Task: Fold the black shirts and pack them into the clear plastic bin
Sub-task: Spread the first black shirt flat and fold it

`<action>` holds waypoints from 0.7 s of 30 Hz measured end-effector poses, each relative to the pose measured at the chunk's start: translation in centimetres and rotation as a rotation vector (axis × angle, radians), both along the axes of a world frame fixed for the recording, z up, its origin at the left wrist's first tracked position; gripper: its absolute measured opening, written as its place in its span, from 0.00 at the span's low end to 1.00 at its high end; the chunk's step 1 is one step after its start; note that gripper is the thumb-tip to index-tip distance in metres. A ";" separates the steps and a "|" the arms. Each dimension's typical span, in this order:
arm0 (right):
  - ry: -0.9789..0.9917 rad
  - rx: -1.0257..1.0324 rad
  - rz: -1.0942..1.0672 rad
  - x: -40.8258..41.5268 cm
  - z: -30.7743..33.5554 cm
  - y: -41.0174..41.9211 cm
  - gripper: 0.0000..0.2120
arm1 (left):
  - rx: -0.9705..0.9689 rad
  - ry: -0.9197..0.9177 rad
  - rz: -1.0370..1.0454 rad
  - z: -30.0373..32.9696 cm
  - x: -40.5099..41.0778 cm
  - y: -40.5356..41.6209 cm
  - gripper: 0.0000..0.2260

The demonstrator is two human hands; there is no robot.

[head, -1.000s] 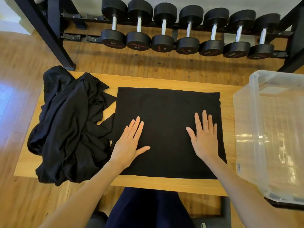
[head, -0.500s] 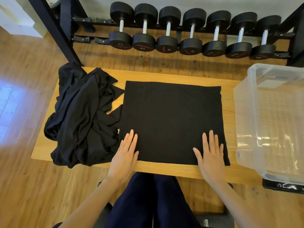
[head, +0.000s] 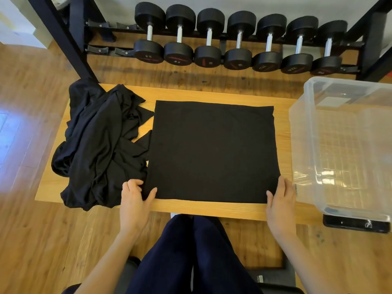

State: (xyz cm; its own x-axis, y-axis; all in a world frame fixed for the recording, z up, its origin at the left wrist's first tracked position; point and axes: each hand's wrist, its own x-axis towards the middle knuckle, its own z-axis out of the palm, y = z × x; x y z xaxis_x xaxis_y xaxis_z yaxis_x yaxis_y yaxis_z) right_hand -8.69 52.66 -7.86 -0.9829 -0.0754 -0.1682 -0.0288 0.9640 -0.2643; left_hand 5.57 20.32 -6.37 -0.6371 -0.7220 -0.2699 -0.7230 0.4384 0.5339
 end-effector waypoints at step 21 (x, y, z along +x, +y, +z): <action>-0.107 -0.208 -0.212 -0.4 3.4 -0.7 0.16 | 0.243 0.016 0.124 3.0 -2.1 -0.1 0.11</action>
